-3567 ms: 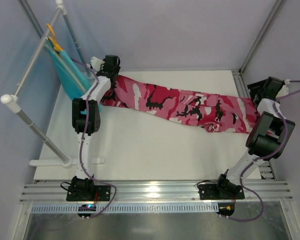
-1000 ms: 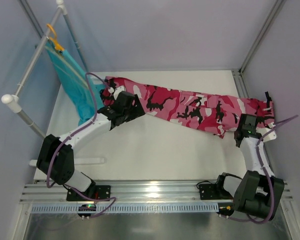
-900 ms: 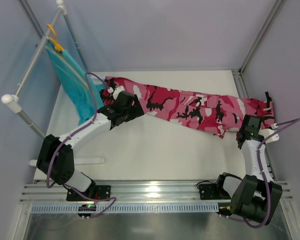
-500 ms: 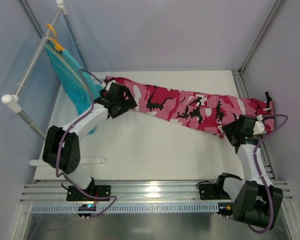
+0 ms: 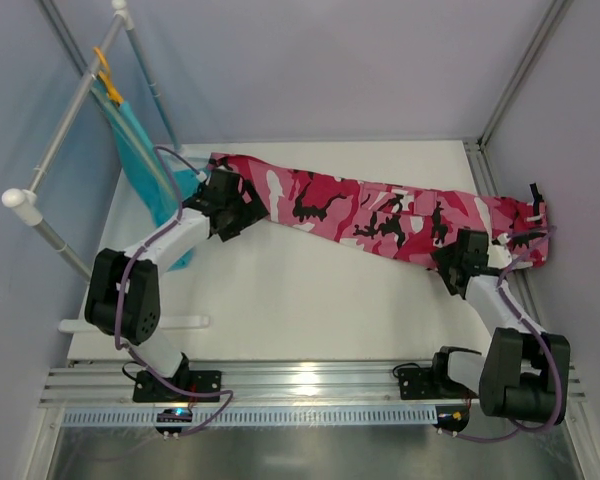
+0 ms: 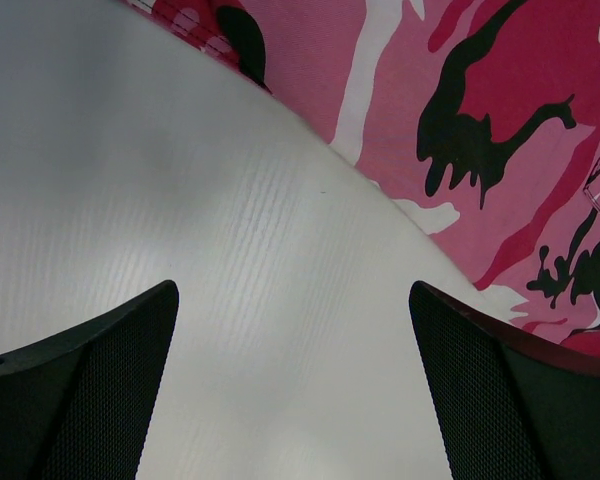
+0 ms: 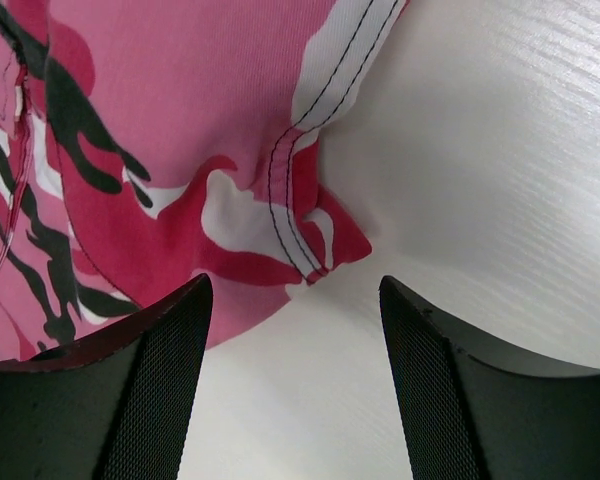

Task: Place the trousers on the hanger
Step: Fold the trousers

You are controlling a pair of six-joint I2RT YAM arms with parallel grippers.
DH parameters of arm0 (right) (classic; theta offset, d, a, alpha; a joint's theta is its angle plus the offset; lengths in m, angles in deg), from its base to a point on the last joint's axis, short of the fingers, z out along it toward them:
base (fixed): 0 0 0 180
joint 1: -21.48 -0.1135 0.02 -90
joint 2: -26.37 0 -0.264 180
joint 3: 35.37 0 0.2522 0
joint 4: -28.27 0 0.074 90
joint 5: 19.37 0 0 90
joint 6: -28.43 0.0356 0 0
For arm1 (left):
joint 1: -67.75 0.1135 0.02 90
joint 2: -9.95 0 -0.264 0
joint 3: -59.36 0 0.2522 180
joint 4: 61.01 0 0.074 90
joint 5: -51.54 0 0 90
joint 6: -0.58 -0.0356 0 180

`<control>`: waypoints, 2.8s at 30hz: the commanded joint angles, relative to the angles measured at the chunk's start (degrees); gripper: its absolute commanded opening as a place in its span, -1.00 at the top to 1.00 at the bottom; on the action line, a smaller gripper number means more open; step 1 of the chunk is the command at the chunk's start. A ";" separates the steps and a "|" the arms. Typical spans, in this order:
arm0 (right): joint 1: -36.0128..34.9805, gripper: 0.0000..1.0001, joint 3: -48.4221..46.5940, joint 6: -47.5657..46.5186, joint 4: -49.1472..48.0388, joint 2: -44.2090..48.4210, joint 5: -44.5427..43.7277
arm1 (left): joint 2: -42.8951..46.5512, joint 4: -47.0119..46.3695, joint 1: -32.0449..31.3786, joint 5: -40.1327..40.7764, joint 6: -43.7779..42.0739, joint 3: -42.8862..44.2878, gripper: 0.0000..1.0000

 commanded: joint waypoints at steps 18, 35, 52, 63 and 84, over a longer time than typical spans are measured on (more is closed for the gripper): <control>3.69 0.92 -5.83 -0.90 14.12 -3.74 -13.86 | -0.75 -1.24 0.02 1.43 1.54 0.96 -0.94; 19.88 0.34 -12.86 -10.22 26.81 9.53 -7.11 | 0.92 4.13 0.10 8.29 0.40 -2.29 -0.87; -10.60 -0.07 -32.47 -28.24 11.00 -7.60 25.42 | -11.81 14.05 2.30 10.30 -12.17 19.15 -0.72; -22.47 -0.18 -43.23 -37.72 -1.23 -21.73 38.16 | -5.25 12.75 2.38 17.59 -10.95 14.08 -0.68; -56.30 -0.29 -52.86 -44.76 -6.14 -46.09 16.30 | 0.48 8.09 14.60 0.64 -2.86 0.00 -0.56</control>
